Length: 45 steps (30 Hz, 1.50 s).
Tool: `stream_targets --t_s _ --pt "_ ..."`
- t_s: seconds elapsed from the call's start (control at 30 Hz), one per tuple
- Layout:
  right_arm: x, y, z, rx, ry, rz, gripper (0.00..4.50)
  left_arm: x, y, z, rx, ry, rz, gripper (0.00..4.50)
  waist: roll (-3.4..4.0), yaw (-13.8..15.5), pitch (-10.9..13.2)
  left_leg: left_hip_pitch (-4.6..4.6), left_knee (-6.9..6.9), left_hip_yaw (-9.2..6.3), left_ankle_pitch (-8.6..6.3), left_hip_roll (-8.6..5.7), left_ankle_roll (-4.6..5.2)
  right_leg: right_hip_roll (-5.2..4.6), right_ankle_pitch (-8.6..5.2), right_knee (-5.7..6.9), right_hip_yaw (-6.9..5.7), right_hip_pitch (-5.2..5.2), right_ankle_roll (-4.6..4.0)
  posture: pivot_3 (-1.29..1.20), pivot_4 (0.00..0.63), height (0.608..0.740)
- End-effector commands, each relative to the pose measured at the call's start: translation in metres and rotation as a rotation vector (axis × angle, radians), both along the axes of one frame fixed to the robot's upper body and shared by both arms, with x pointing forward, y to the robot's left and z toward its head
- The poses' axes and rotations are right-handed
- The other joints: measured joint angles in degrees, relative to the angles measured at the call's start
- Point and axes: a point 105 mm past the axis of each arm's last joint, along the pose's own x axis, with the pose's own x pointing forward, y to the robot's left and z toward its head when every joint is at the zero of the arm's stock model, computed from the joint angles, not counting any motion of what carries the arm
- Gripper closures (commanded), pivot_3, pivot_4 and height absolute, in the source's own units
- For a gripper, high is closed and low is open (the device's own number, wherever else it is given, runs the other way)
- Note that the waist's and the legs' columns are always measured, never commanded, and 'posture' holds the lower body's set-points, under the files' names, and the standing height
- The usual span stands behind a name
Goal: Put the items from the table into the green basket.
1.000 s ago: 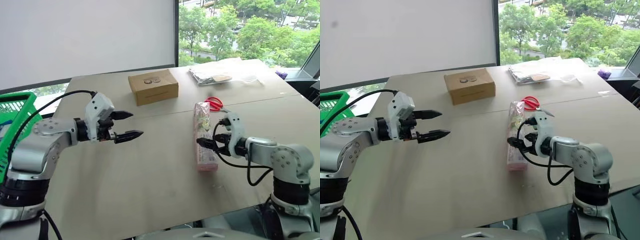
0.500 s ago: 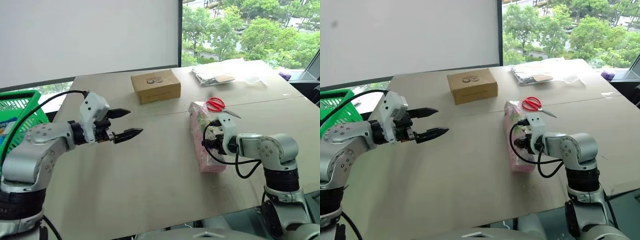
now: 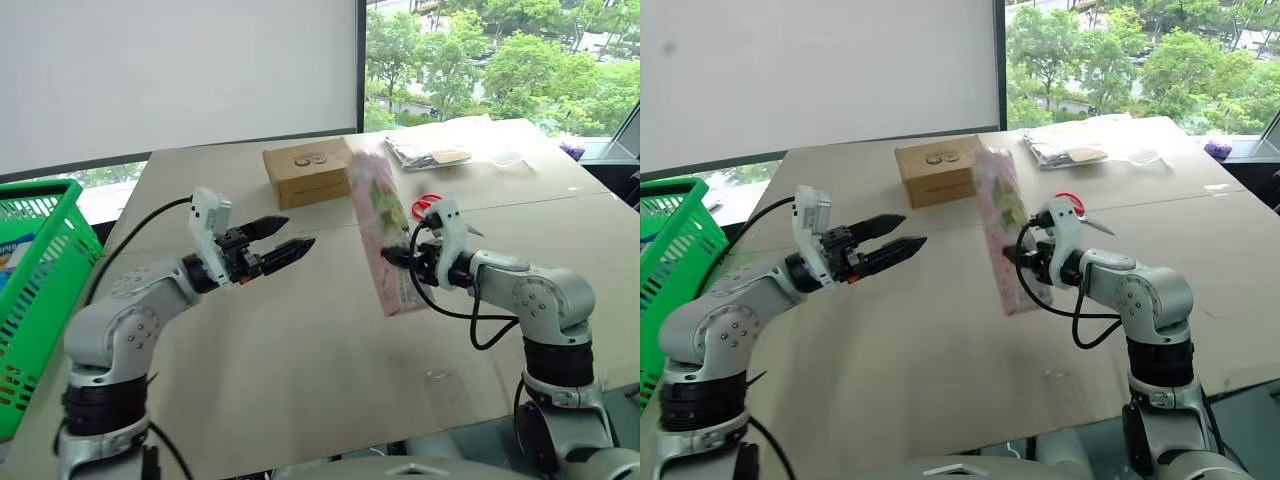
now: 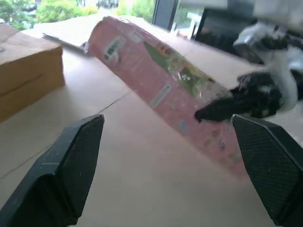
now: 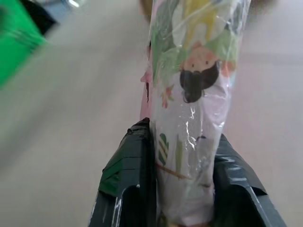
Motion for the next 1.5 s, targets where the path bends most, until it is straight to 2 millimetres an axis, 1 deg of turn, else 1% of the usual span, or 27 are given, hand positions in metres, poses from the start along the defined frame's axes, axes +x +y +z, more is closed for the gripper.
stream_targets --t_s 0.03,0.07,0.17,0.27,0.4,0.5,0.53,0.57,0.6,0.63,0.7,0.73,0.77,0.83,0.9,0.97,1.03,1.1,1.17,1.2,1.23,1.27,1.3,1.33,1.4,1.43,1.5 --pt "-0.033 0.016 0.034 0.104 -0.213 0.206 3.28 -0.001 -0.006 0.025 -0.22 -0.019 -0.025 0.0 -0.07 0.05 -0.04 0.0 -0.01 -0.02 0.0 0.0 0.0 -0.01 0.0 -0.02 -0.01 0.01 0.0 0.04 0.0 0.74" --pt "-0.04 0.017 0.036 0.126 -0.224 0.243 3.28 -0.003 -0.011 0.028 -0.275 -0.009 -0.053 0.0 -0.14 0.02 -0.08 -0.02 -0.01 -0.07 0.0 0.0 0.0 -0.04 0.0 -0.04 -0.06 0.01 0.0 0.04 0.0 0.74" --pt "-0.057 0.018 0.038 0.151 -0.217 0.352 3.28 -0.013 -0.026 0.039 -0.338 -0.018 -0.146 0.0 -0.14 0.01 -0.06 -0.04 0.0 -0.1 0.0 -0.02 -0.01 -0.08 0.01 -0.03 -0.07 0.01 -0.02 0.03 0.0 0.74" --pt "-0.062 0.018 0.034 0.142 -0.201 0.394 3.28 -0.021 -0.036 0.055 -0.422 -0.046 -0.233 0.0 -0.14 -0.02 -0.05 0.0 0.03 -0.06 0.0 -0.04 -0.02 -0.08 0.01 -0.02 -0.06 0.03 -0.02 0.02 0.0 0.74" --pt "-0.071 0.02 0.034 0.164 -0.187 0.463 3.28 -0.035 -0.051 0.057 -0.417 -0.036 -0.365 0.0 -0.12 -0.26 -0.04 0.07 0.04 -0.06 0.02 -0.03 -0.04 -0.01 -0.02 0.02 -0.05 0.07 0.0 0.0 0.0 0.74" --pt "-0.07 0.02 0.032 0.148 -0.19 0.448 3.42 -0.036 -0.052 0.059 -0.429 -0.029 -0.409 0.77 -0.12 -0.41 -0.04 0.08 0.04 -0.02 0.03 -0.01 -0.04 0.08 -0.01 0.03 0.0 0.06 -0.03 -0.02 0.0 0.74" --pt "-0.069 0.019 0.032 0.142 -0.194 0.434 3.42 -0.036 -0.052 0.058 -0.414 -0.032 -0.417 1.31 -0.12 -0.43 -0.04 0.07 0.04 -0.01 0.03 0.0 -0.04 0.1 -0.01 0.02 0.02 0.05 -0.03 -0.02 0.0 0.74" --pt "-0.068 0.019 0.031 0.137 -0.197 0.426 3.42 -0.037 -0.053 0.058 -0.416 -0.03 -0.435 1.72 -0.12 -0.43 -0.04 0.07 0.04 -0.01 0.03 0.01 -0.04 0.11 -0.02 0.02 0.02 0.05 -0.03 -0.02 0.0 0.74" --pt "-0.068 0.018 0.03 0.133 -0.198 0.421 2.84 -0.038 -0.053 0.058 -0.416 -0.031 -0.448 2.21 -0.11 -0.42 -0.03 0.07 0.03 -0.02 0.03 0.01 -0.04 0.12 -0.02 0.02 0.01 0.05 -0.04 -0.02 0.0 0.74" --pt "-0.068 0.018 0.03 0.134 -0.194 0.417 2.59 -0.037 -0.053 0.057 -0.409 -0.027 -0.444 2.65 -0.11 -0.41 -0.03 0.07 0.03 -0.03 0.03 0.01 -0.05 0.14 -0.03 0.02 0.0 0.05 -0.03 -0.02 0.0 0.74" --pt "-0.068 0.017 0.029 0.138 -0.188 0.41 1.66 -0.032 -0.052 0.053 -0.394 -0.026 -0.423 3.62 -0.11 -0.36 -0.03 0.05 0.03 -0.01 0.03 0.0 -0.05 0.2 -0.04 -0.01 0.01 0.05 -0.02 -0.04 0.0 0.74" --pt "-0.068 0.017 0.029 0.143 -0.178 0.409 1.23 -0.029 -0.05 0.052 -0.391 -0.034 -0.403 4.04 -0.11 -0.4 -0.03 0.05 0.03 0.02 0.03 -0.02 -0.05 0.2 -0.04 -0.02 0.04 0.06 -0.01 -0.04 0.0 0.74" --pt "-0.07 0.016 0.029 0.143 -0.172 0.415 0.85 -0.022 -0.047 0.053 -0.387 -0.055 -0.356 4.31 -0.11 -0.42 -0.03 0.05 0.03 0.05 0.02 -0.02 -0.05 0.2 -0.04 -0.03 0.07 0.05 -0.01 -0.04 0.0 0.74" --pt "-0.072 0.009 0.027 0.126 -0.162 0.416 0.0 -0.006 -0.038 0.059 -0.356 -0.122 -0.24 4.4 -0.11 -0.4 -0.03 0.06 0.03 0.08 0.02 -0.02 -0.05 0.18 -0.04 -0.03 0.12 0.05 -0.03 -0.03 0.0 0.74" --pt "-0.067 -0.005 0.022 0.077 -0.165 0.373 0.0 0.008 -0.028 0.066 -0.284 -0.199 -0.123 4.4 -0.18 -0.16 0.01 0.05 0.04 0.07 0.02 -0.02 -0.04 0.13 -0.05 -0.04 0.09 0.05 -0.04 -0.03 0.0 0.74" --pt "-0.061 -0.019 0.021 0.03 -0.176 0.337 0.0 0.02 -0.017 0.079 -0.22 -0.266 -0.018 4.4 -0.18 -0.2 0.02 0.04 0.04 0.08 0.03 -0.03 -0.04 0.12 -0.06 -0.06 0.1 0.05 -0.06 -0.03 0.0 0.74" --pt "-0.055 -0.032 0.026 0.003 -0.2 0.322 0.0 0.033 -0.001 0.101 -0.146 -0.344 0.107 4.4 -0.27 -0.28 0.09 0.04 0.03 0.09 0.02 -0.03 -0.04 0.13 -0.09 -0.08 0.11 0.05 0.02 -0.01 0.0 0.74" --pt "-0.051 -0.041 0.033 -0.025 -0.239 0.323 0.0 0.051 0.021 0.12 0.005 -0.413 0.287 4.4 -0.44 -0.39 0.23 0.05 0.03 0.08 0.02 0.02 -0.04 0.21 -0.11 -0.06 0.1 0.05 0.14 0.0 0.0 0.74" --pt "-0.049 -0.044 0.043 -0.042 -0.268 0.349 0.0 0.069 0.048 0.129 0.224 -0.425 0.488 4.4 -0.48 -0.55 0.33 0.07 -0.01 0.11 0.02 0.04 -0.03 0.31 -0.11 -0.07 0.12 0.04 0.14 0.03 0.0 0.74" --pt "-0.051 -0.042 0.049 -0.035 -0.284 0.385 0.0 0.077 0.065 0.131 0.391 -0.449 0.604 4.4 -0.44 -0.6 0.37 0.11 -0.02 0.15 0.02 0.04 -0.03 0.33 -0.12 0.0 0.17 0.03 0.14 0.03 0.0 0.74" --pt "-0.053 -0.04 0.057 -0.024 -0.301 0.414 0.0 0.08 0.083 0.139 0.518 -0.472 0.717 4.4 -0.4 -0.66 0.42 0.12 -0.1 0.16 0.02 0.05 -0.03 0.39 -0.11 -0.06 0.21 0.03 0.15 0.04 0.0 0.74" --pt "-0.054 -0.038 0.062 -0.017 -0.311 0.433 0.0 0.08 0.093 0.145 0.594 -0.492 0.787 4.4 -0.35 -0.65 0.45 0.16 -0.11 0.19 0.02 0.05 -0.03 0.56 -0.11 -0.04 0.27 0.01 0.15 0.05 0.0 0.74" --pt "-0.054 -0.035 0.069 -0.004 -0.327 0.455 0.0 0.077 0.104 0.155 0.65 -0.511 0.861 4.4 -0.34 -0.52 0.47 0.18 -0.15 0.21 0.02 0.08 -0.03 0.61 -0.12 -0.06 0.35 0.01 0.14 0.06 0.0 0.74" --pt "-0.055 -0.031 0.076 0.013 -0.342 0.476 0.0 0.073 0.115 0.162 0.764 -0.536 0.927 4.4 -0.39 -0.3 0.53 0.18 -0.17 0.18 0.01 0.1 -0.02 0.6 -0.11 -0.05 0.32 0.0 0.12 0.06 0.0 0.74" --pt "-0.057 -0.027 0.085 0.04 -0.357 0.506 0.0 0.063 0.131 0.169 0.972 -0.572 1.009 4.4 -0.5 0.13 0.61 0.01 -0.15 0.07 0.01 0.14 -0.03 0.53 -0.01 -0.13 0.19 -0.07 -0.05 0.08 0.0 0.74" --pt "-0.057 -0.025 0.089 0.057 -0.371 0.514 0.0 0.057 0.141 0.171 1.053 -0.56 1.047 4.4 -0.52 0.33 0.64 -0.07 -0.14 0.04 0.01 0.13 -0.04 0.24 -0.01 -0.11 0.12 -0.13 -0.06 0.08 0.0 0.74" --pt "-0.056 -0.024 0.094 0.083 -0.384 0.522 0.0 0.044 0.161 0.172 1.17 -0.516 1.115 4.4 -0.55 0.7 0.66 -0.16 -0.18 0.01 0.0 0.08 -0.04 0.1 0.0 -0.16 0.06 -0.2 -0.05 0.1 0.0 0.74"
